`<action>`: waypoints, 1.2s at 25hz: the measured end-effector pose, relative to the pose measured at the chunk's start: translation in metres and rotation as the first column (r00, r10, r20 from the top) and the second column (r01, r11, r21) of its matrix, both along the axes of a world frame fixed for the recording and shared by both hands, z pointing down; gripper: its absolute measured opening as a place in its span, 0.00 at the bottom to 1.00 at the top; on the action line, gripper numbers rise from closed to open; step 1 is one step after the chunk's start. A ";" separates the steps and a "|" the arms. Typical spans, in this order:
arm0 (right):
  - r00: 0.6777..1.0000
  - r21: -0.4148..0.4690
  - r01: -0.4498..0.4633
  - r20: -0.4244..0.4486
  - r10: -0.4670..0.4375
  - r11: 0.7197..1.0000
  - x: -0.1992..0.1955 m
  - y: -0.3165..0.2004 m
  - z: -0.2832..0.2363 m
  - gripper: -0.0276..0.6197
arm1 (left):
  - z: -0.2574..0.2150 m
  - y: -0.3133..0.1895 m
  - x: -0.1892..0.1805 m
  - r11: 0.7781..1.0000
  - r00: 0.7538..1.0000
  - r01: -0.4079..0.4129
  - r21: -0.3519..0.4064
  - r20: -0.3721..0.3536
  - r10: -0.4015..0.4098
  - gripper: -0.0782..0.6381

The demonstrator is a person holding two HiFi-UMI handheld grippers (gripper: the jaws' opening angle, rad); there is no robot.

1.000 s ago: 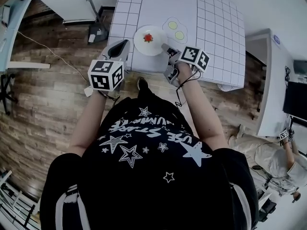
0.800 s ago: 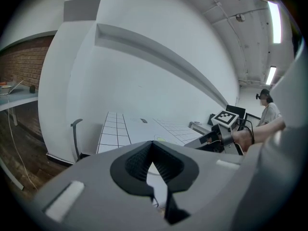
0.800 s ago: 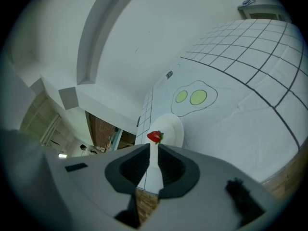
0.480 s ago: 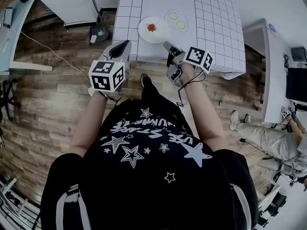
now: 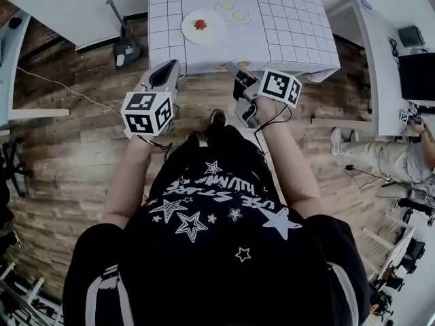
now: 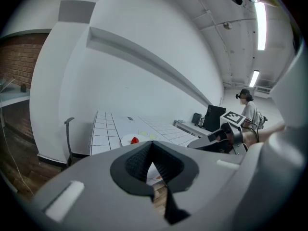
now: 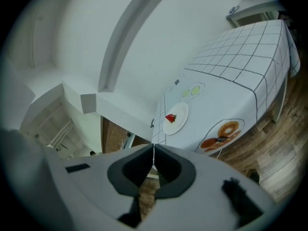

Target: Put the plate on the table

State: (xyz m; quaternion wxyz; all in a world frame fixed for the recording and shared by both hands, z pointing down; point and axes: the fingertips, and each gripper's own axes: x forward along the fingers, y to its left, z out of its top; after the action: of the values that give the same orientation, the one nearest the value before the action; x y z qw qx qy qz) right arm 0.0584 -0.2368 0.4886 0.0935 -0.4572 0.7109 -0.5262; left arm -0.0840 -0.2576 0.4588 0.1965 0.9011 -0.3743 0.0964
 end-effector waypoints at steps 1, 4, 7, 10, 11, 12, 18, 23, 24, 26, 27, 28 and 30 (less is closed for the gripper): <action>1.000 0.001 -0.002 -0.007 0.002 1.000 0.003 0.004 0.000 0.07 | -0.001 0.003 0.001 1.000 1.000 -0.002 0.002 -0.004 0.002 0.12; 1.000 0.033 0.005 -0.004 -0.005 0.999 0.004 0.009 -0.008 0.07 | -0.001 0.008 0.003 1.000 1.000 0.004 0.002 -0.013 -0.004 0.12; 0.999 0.083 0.044 0.007 -0.045 0.996 -0.001 0.012 -0.017 0.07 | -0.003 0.014 0.004 1.000 1.000 0.018 0.009 -0.020 -0.018 0.12; 0.998 0.111 0.069 -0.001 -0.069 0.991 -0.001 0.016 -0.021 0.07 | -0.008 0.020 0.007 0.999 0.999 0.034 0.026 -0.019 -0.034 0.12; 0.997 0.117 0.073 -0.004 -0.073 0.990 0.000 0.018 -0.023 0.07 | -0.010 0.023 0.009 0.999 0.999 0.039 0.029 -0.019 -0.038 0.12; 0.997 0.122 0.076 -0.006 -0.076 0.990 0.001 0.022 -0.026 0.07 | -0.012 0.027 0.012 0.999 0.999 0.042 0.032 -0.020 -0.041 0.12; 0.995 0.148 0.101 -0.001 -0.102 0.984 0.005 0.057 -0.042 0.07 | -0.024 0.065 0.026 0.998 0.999 0.047 0.045 -0.018 -0.046 0.12; 0.991 0.188 0.128 0.009 -0.132 0.974 0.017 0.103 -0.054 0.07 | -0.031 0.108 0.040 0.997 0.998 0.056 0.051 -0.011 -0.055 0.12; 0.990 0.196 0.134 0.008 -0.139 0.971 0.020 0.113 -0.057 0.07 | -0.032 0.117 0.043 0.997 0.998 0.056 0.054 -0.008 -0.056 0.12; 0.989 0.210 0.145 0.007 -0.149 0.967 0.024 0.132 -0.061 0.07 | -0.036 0.135 0.051 0.997 0.998 0.057 0.054 -0.010 -0.057 0.12; 0.988 0.216 0.150 0.005 -0.154 0.965 0.026 0.143 -0.062 0.07 | -0.037 0.145 0.055 0.997 0.998 0.056 0.050 -0.014 -0.056 0.12; 0.987 0.221 0.155 0.002 -0.159 0.963 0.028 0.153 -0.064 0.07 | -0.037 0.155 0.058 0.997 0.998 0.055 0.048 -0.015 -0.054 0.12; 0.986 0.230 0.166 -0.005 -0.170 0.959 0.030 0.172 -0.066 0.07 | -0.037 0.172 0.063 0.997 0.999 0.051 0.052 -0.003 -0.051 0.12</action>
State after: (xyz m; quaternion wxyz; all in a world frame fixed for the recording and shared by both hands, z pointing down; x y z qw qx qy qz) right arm 0.0884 -0.0645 0.4228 0.1061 -0.3774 0.8024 -0.4500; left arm -0.0206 -0.0851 0.4223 0.1758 0.8962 -0.3993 0.0806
